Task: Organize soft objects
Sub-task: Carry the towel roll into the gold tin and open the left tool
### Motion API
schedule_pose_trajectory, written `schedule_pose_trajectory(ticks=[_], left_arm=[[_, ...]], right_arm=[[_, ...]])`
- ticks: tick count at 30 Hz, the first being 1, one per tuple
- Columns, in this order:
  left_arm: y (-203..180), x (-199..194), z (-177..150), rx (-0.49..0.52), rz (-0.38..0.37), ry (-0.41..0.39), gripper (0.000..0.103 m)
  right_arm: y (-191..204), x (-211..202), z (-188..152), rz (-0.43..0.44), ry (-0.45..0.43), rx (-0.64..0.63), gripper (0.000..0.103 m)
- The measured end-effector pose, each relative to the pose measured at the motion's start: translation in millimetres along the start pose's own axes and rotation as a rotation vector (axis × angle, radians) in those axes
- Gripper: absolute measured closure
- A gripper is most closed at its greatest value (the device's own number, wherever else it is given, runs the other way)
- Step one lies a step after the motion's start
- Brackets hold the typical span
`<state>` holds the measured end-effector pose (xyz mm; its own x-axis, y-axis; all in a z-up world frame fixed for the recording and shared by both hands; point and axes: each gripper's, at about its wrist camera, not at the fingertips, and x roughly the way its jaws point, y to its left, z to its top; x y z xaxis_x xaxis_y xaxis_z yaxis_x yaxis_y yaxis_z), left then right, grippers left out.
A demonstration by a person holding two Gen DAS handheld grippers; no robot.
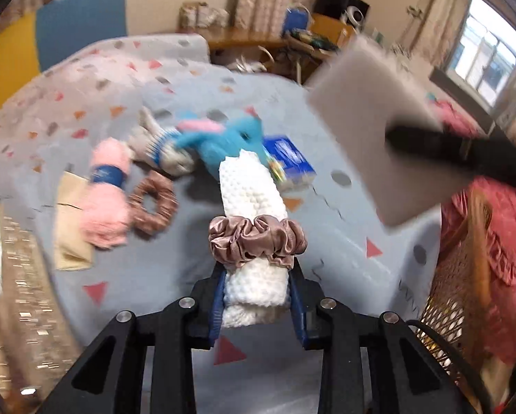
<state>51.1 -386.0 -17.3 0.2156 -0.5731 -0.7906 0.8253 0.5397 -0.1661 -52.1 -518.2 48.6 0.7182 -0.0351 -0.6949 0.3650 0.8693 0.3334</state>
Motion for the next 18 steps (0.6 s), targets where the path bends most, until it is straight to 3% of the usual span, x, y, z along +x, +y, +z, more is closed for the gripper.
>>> schedule_pose_trajectory(ticks=[10,15,18], left_arm=[[93,-95,29,-0.218,0.177,-0.185,0.07],[137,-144,21,-0.297,0.265,-0.269,0.07],[171,-179,-1,-0.356,0.327,-0.317,0.07]], right_arm=[[39,6,-11,0.031,0.037,-0.063,0.086],[67,19,-18,0.065,0.073,-0.115,0.086],[80,33,-22,0.077,0.103,-0.136,0.086]])
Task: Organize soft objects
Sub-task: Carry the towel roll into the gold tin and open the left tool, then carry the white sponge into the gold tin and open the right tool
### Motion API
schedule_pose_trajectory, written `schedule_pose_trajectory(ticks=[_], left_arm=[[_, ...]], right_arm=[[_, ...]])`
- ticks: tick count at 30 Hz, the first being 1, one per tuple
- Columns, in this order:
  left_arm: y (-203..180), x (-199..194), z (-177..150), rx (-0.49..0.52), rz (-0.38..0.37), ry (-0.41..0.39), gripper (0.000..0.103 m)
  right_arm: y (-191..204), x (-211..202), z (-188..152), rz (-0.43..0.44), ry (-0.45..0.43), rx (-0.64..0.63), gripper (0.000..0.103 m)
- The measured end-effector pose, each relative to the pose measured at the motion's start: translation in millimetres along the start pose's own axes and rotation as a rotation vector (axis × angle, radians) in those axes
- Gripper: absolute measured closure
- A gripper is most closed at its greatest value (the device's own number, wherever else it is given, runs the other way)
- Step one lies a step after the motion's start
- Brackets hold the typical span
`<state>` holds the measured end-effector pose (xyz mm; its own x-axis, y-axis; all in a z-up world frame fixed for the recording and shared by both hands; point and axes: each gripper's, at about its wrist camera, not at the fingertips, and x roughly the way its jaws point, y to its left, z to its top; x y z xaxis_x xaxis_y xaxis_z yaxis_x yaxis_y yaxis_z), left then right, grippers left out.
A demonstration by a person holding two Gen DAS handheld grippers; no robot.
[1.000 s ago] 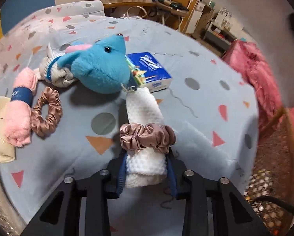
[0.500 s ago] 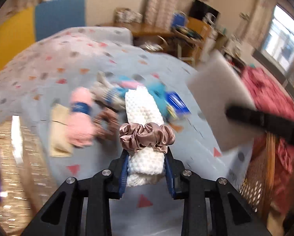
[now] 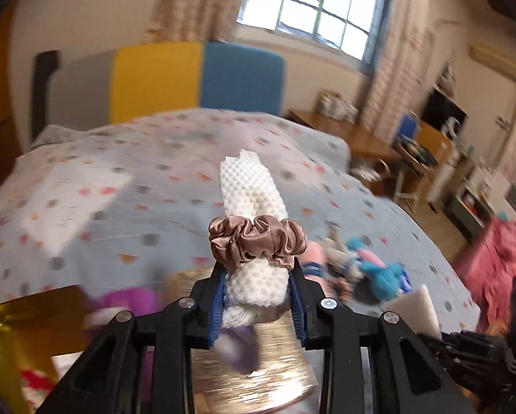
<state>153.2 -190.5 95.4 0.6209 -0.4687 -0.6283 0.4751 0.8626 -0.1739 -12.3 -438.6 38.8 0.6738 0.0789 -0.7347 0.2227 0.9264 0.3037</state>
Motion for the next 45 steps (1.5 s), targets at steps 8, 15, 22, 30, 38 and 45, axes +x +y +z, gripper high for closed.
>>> schedule_pose_trajectory(ticks=[8,15,22,30,38,45], left_arm=[[122,-48,-36,-0.157,0.168,-0.018,0.07],[202,-45,-99,-0.3,0.283,0.085,0.07],[229,-22,-131,-0.364,0.323,0.152,0.055],[216,-48,-145,-0.364,0.352,0.091,0.028],[192,-80,-166,-0.351,0.382,0.068,0.026],[174,-92,-176,-0.306,0.373,0.065,0.025]], right_arm=[[17,54,-4,-0.045,0.095,-0.023,0.086],[7,89,-15,-0.128,0.169,-0.002,0.086],[5,96,-16,-0.159,0.181,-0.008,0.086],[3,96,-14,-0.172,0.168,0.001,0.086],[2,87,-11,-0.168,0.115,0.024,0.086],[28,64,7,-0.119,0.032,-0.017,0.086]])
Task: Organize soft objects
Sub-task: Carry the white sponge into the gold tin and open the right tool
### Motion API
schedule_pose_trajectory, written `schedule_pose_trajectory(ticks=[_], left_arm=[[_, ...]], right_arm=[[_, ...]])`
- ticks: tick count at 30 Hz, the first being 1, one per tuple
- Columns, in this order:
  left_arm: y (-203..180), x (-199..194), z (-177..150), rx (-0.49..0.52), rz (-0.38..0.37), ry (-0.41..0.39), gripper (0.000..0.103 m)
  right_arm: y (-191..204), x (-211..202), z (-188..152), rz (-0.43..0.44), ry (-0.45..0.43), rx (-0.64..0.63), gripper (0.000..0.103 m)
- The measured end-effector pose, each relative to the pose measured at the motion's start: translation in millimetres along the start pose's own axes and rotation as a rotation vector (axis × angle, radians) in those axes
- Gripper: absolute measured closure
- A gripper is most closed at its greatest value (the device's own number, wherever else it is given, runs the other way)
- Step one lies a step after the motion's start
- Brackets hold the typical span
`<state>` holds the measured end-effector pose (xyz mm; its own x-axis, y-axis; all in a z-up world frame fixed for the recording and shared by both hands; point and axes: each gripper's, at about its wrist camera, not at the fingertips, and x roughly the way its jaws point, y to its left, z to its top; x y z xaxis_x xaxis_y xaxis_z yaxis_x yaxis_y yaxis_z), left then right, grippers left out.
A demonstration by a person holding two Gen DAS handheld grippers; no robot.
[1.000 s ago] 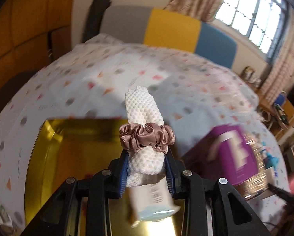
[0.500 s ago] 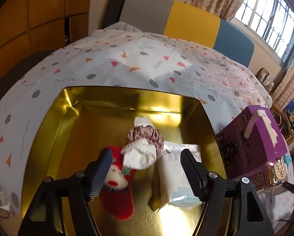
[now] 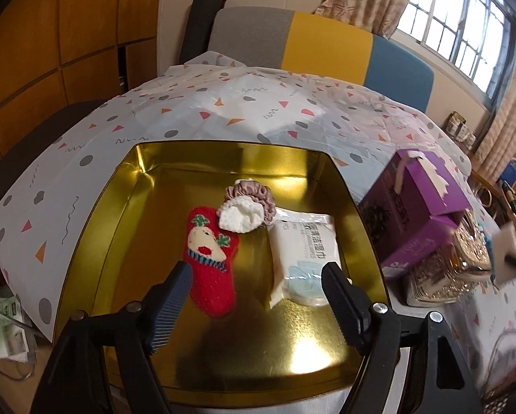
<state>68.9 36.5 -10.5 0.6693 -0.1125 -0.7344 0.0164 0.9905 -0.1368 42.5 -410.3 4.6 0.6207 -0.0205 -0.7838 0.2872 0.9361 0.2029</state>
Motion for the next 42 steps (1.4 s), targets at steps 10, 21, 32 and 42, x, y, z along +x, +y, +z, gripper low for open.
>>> schedule_pose_trajectory(ticks=[10,21,32,42], left_arm=[[6,-3,-6,-0.019,-0.01,0.008,0.024],[51,-9,-6,-0.122,0.045,-0.011,0.024],[77,-11,-11,-0.175,0.088,-0.011,0.024],[55,-22,-6,-0.111,0.061,-0.04,0.024]], right_arm=[[129,-69,34,0.219,-0.159,-0.265,0.086],[270,-46,-26,0.551,0.096,-0.568,0.086],[321,29,-105,0.536,0.326,-0.638,0.057],[300,16,-98,0.448,0.239,-0.645,0.052]])
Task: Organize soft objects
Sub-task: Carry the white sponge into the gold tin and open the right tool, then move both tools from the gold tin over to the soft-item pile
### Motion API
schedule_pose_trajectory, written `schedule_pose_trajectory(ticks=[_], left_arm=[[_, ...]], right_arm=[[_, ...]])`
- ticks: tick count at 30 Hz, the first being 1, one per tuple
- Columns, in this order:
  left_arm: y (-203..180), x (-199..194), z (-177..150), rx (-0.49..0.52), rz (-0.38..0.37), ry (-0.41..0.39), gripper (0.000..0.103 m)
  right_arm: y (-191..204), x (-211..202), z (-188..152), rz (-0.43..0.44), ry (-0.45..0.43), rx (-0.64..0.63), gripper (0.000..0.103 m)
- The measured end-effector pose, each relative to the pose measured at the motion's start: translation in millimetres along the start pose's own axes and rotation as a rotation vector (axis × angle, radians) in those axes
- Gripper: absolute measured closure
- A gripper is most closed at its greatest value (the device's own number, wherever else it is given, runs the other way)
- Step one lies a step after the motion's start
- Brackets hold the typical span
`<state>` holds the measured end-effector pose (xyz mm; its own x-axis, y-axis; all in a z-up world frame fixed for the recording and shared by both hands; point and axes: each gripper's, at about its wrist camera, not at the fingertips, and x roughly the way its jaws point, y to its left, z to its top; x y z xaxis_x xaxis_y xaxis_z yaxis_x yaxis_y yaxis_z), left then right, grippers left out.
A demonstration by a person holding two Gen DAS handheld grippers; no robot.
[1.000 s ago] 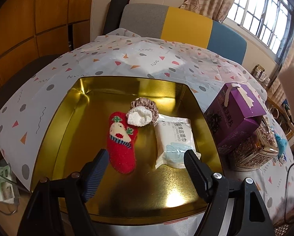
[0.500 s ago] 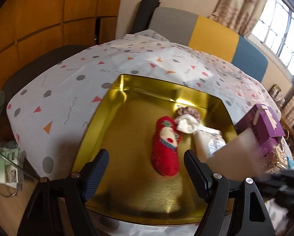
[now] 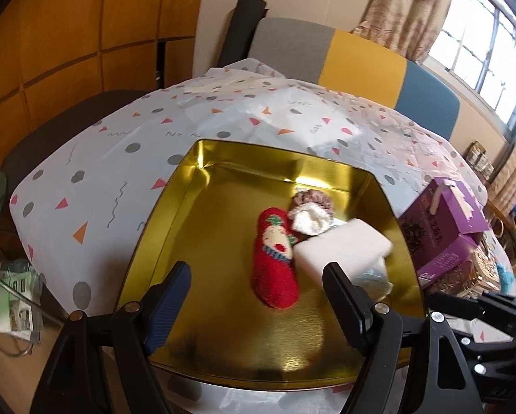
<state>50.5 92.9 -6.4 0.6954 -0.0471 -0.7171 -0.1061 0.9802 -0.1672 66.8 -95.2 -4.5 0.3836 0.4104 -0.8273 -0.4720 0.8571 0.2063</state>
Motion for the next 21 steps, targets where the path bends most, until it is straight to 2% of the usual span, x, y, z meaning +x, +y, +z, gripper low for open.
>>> schedule_pose_trajectory(ticks=[10,21], left_arm=[[-32,-17,-1,0.103,-0.031,-0.03,0.024],[-61,-26,-8,0.186,-0.069,-0.03,0.024]], right_arm=[[-2,-41,-6,-0.124,-0.114,-0.046,0.05],[-43,-86,-17,-0.187,-0.209,0.041,0.05]])
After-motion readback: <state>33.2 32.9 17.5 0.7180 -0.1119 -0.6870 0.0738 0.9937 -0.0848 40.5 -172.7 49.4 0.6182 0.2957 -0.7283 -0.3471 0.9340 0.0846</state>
